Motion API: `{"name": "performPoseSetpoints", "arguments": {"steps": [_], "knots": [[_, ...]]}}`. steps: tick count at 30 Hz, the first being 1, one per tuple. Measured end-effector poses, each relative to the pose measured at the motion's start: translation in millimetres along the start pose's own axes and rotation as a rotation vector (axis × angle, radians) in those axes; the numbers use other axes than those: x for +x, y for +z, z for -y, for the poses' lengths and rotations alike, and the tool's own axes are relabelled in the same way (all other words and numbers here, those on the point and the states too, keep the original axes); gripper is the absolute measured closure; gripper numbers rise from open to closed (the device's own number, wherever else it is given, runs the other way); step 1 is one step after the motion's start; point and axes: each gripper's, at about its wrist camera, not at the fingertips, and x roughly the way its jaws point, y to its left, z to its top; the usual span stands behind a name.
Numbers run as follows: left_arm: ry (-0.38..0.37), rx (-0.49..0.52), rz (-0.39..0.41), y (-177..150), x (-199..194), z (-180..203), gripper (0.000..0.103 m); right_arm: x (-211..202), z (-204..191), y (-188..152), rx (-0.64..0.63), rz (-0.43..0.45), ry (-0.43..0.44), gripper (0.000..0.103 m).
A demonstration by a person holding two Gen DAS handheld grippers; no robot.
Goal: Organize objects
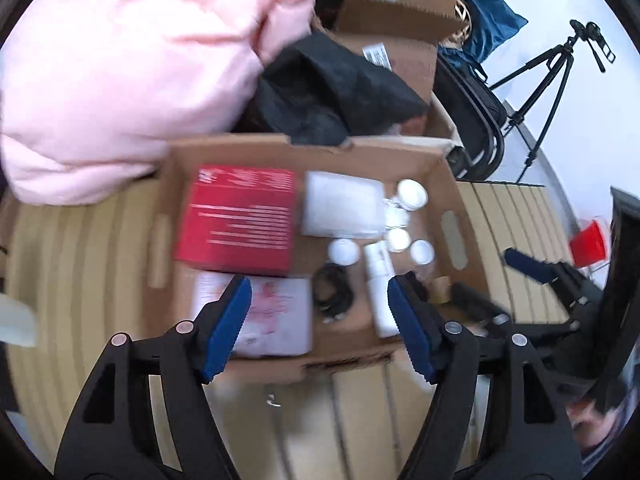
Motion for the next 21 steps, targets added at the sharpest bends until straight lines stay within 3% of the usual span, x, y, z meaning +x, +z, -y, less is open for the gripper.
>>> {"name": "performPoseSetpoints", "arguments": {"steps": [3,7,9,14,17,21], "knots": [[0.119,0.036,0.078,-24,-40,-7,0.023,-20,-3,-4,-0.019,0.018,0.01,0.012],[0.183,0.051,0.146,-67,-90,-12,0.02,-55,-7,-28,-0.056,0.034,0.035,0.012],[0.214,0.03,0.151,-88,-109,-16,0.009,-73,-6,-46,-0.056,0.029,0.045,0.012],[0.215,-0.04,0.174,-159,-156,-17,0.007,-143,-11,-103,-0.046,0.083,0.105,0.012],[0.203,-0.06,0.224,-204,-191,-11,0.0,-186,-20,-137,-0.036,0.128,0.111,0.012],[0.278,-0.044,0.303,-266,-238,1,0.0,-238,-38,-191,-0.037,0.2,0.083,0.012]]}}
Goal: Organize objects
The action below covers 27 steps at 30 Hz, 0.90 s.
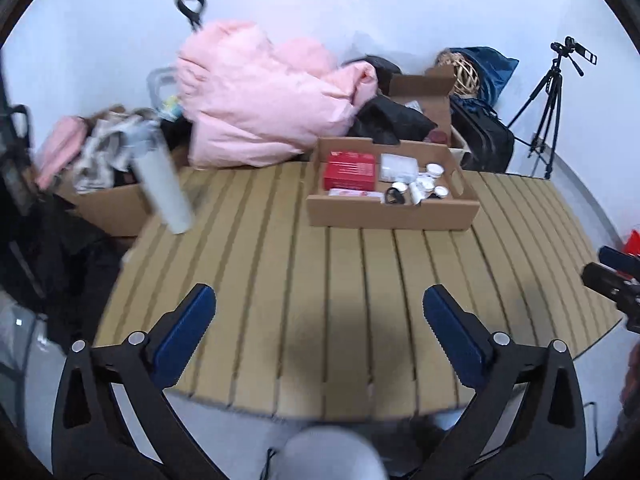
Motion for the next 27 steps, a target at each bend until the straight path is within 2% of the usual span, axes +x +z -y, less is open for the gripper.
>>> {"name": "performPoseSetpoints", "arguments": {"steps": [3,7,12,14,17,20,27], "knots": [[0.013,-0.004,-0.004,-29,-35,0,0.0,-35,-17,-37,0.034,0.019,0.024,0.012],[0.049,-0.013,0.006,-66,-73,0,0.0,-55,-39,-82,0.035,-0.002,0.022,0.012],[0.023,-0.035,0.007,-97,-92,-1,0.0,-65,-63,-135,0.025,-0.038,0.049,0.012],[0.024,-0.023,0.005,-104,-96,2,0.0,-70,-71,-152,0.011,-0.059,0.022,0.012],[0.028,-0.002,0.027,-110,-106,7,0.0,-76,-80,-157,-0.028,-0.062,-0.017,0.012],[0.008,-0.002,0.041,-114,-115,7,0.0,-90,-88,-152,-0.032,-0.009,-0.006,0.012],[-0.001,-0.007,0.055,-114,-120,6,0.0,-99,-103,-151,-0.055,0.011,-0.019,0.012]]}}
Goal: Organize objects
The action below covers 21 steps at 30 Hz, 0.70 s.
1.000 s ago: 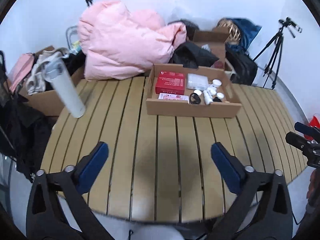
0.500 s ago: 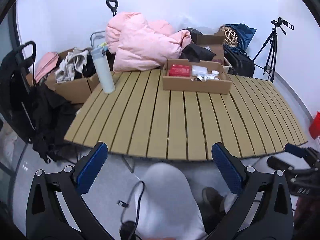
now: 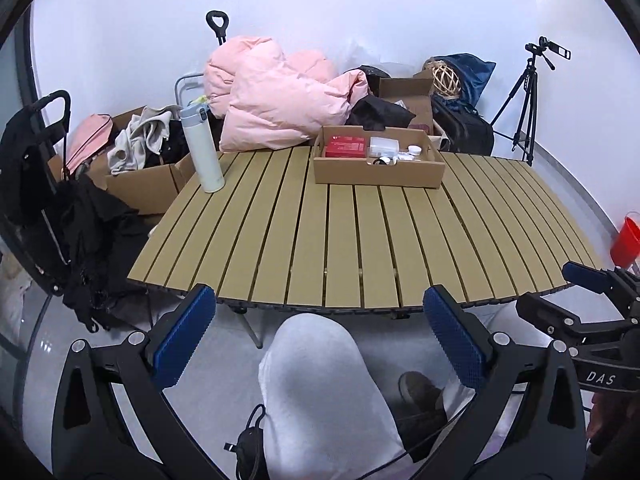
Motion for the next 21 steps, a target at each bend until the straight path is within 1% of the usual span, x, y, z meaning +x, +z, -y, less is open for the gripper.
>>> {"name": "performPoseSetpoints", "arguments": {"steps": [12,21], "knots": [[-0.008,0.018,-0.017,-2.0,3.1,7.0,0.0,2.5,3.7,0.1,0.013,0.001,-0.001,0.012],[-0.007,0.017,-0.022,-1.8,3.9,4.6,0.0,5.8,7.3,-1.2,0.023,-0.007,-0.002,0.012]]}}
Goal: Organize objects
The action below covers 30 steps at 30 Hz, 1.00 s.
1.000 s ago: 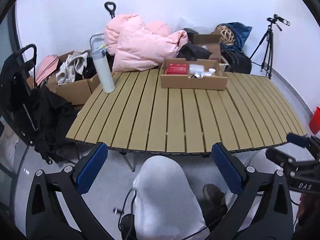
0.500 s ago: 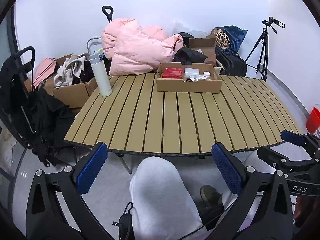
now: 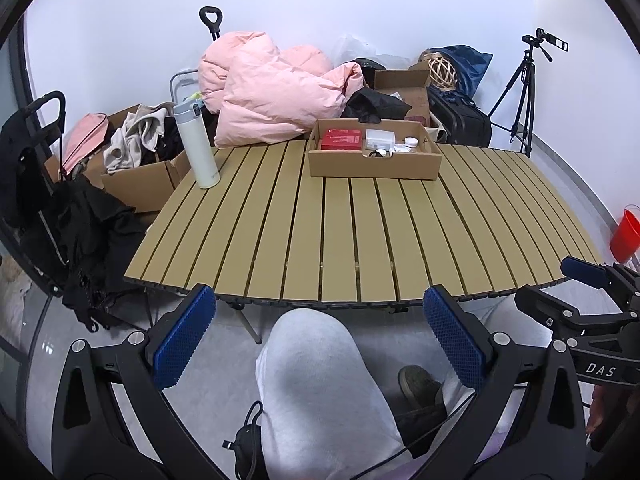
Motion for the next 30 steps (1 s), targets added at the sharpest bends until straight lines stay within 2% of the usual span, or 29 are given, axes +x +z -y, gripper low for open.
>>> {"name": "performPoseSetpoints", "arguments": {"steps": [9,12,30], "knots": [[-0.001,0.0,0.0,0.3,0.6,-2.3,0.0,-0.9,0.7,0.1,0.006,0.007,0.004,0.012],[-0.002,0.0,-0.002,0.0,0.3,-2.1,0.0,-1.2,3.2,0.6,0.019,0.004,0.029,0.012],[-0.009,0.002,-0.006,-1.5,-3.0,3.8,0.0,-1.6,3.2,1.4,0.023,0.006,0.011,0.012]]}}
